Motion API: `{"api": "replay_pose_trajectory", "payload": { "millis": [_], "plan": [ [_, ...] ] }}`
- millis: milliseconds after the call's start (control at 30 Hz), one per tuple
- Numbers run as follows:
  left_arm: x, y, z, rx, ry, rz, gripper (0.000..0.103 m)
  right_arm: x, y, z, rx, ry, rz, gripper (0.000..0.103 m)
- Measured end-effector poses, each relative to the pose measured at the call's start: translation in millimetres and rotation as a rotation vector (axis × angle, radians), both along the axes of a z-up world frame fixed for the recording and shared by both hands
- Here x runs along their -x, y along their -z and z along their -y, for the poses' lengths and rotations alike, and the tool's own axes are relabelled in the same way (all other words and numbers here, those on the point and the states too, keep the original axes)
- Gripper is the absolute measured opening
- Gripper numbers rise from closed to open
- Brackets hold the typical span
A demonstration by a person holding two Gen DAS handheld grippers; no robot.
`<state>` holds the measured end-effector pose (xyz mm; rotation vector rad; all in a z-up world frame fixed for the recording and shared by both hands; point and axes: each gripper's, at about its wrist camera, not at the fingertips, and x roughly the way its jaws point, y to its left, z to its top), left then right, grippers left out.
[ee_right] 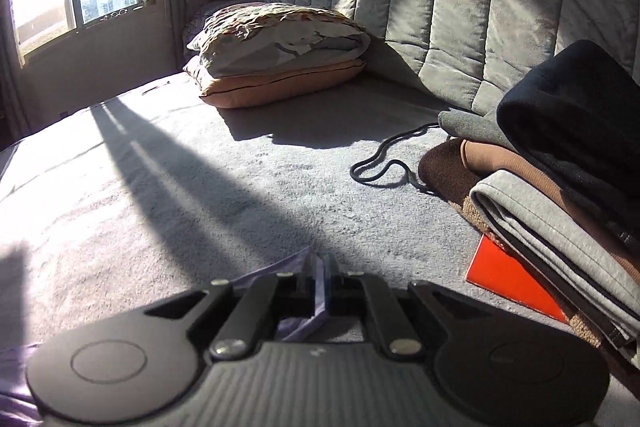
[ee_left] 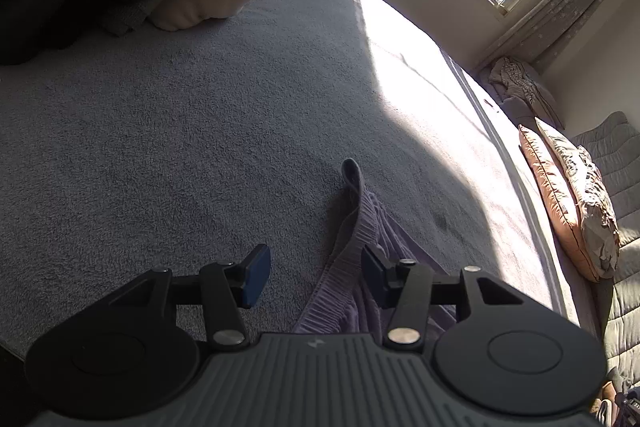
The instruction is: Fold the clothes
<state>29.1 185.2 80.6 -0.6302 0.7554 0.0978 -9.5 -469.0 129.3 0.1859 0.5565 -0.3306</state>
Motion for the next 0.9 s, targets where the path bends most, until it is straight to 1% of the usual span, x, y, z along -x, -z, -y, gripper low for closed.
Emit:
{"api": "replay_pose_trajectory", "payload": {
  "millis": [67, 133, 167, 200, 233, 267, 300, 333, 367, 433, 467, 533, 600, 633, 667, 700, 733, 800, 900],
  "plan": [
    [30.0, 6.3, 3.4, 0.018, 0.016, -0.043, 0.053, 13.5, -12.7, -24.2, 0.026, -0.076, 0.034, 0.013],
    [48.0, 12.8, 6.1, 0.043, 0.020, -0.095, 0.053, 21.4, -16.3, -47.7, 0.050, -0.139, 0.038, 0.019],
    [54.2, 16.7, 7.1, 0.063, 0.019, -0.109, 0.053, 24.4, -14.9, -55.5, 0.040, -0.156, 0.027, 0.023],
    [60.0, 20.4, 8.2, 0.082, 0.020, -0.122, 0.053, 28.5, -11.2, -65.4, 0.002, -0.177, 0.008, 0.025],
    [60.6, 23.0, 10.4, 0.086, 0.032, -0.120, 0.053, 33.2, -5.8, -74.0, -0.043, -0.198, -0.010, 0.025],
    [58.9, 24.9, 13.0, 0.073, 0.047, -0.113, 0.053, 39.1, 3.3, -87.3, -0.092, -0.239, -0.039, 0.025],
    [57.0, 26.8, 15.5, 0.061, 0.060, -0.108, 0.054, 42.4, 9.3, -97.6, -0.106, -0.272, -0.060, 0.025],
    [54.4, 29.2, 16.2, 0.054, 0.050, -0.113, 0.054, 44.1, 14.9, -110.5, -0.089, -0.309, -0.079, 0.025],
    [51.9, 31.8, 15.3, 0.067, 0.031, -0.114, 0.054, 45.6, 20.4, -124.1, -0.067, -0.346, -0.099, 0.026],
    [45.5, 37.1, 16.6, 0.127, 0.009, -0.094, 0.054, 44.2, 25.4, -146.3, -0.017, -0.403, -0.112, 0.027],
    [42.3, 39.8, 17.3, 0.156, -0.001, -0.086, 0.054, 43.0, 26.3, -150.3, -0.015, -0.415, -0.113, 0.028],
    [33.7, 44.9, 22.2, 0.182, 0.018, -0.084, 0.054, 37.7, 27.7, -155.0, -0.019, -0.431, -0.113, 0.029],
    [26.6, 47.7, 27.2, 0.159, 0.007, -0.065, 0.046, 33.5, 28.7, -158.0, -0.010, -0.439, -0.114, 0.029],
    [23.9, 48.0, 30.1, 0.122, -0.001, -0.061, 0.039, 31.7, 28.9, -159.2, 0.000, -0.440, -0.114, 0.029],
    [22.4, 47.4, 32.5, 0.076, -0.010, -0.064, 0.009, 32.6, 28.7, -159.5, 0.007, -0.443, -0.112, 0.029],
    [22.9, 47.6, 32.7, 0.060, -0.019, -0.068, 0.006, 34.1, 28.6, -159.5, 0.014, -0.446, -0.109, 0.030],
    [26.9, 45.1, 29.6, 0.058, -0.038, -0.060, 0.006, 37.4, 27.8, -158.7, 0.020, -0.452, -0.104, 0.030],
    [36.2, 36.7, 25.1, 0.048, -0.066, -0.029, 0.004, 41.6, 26.8, -154.7, 0.029, -0.451, -0.096, 0.032],
    [59.0, 14.8, 17.9, -0.015, -0.119, 0.044, 0.002, 45.5, 25.7, -141.1, 0.036, -0.434, -0.090, 0.034]
  ]
}}
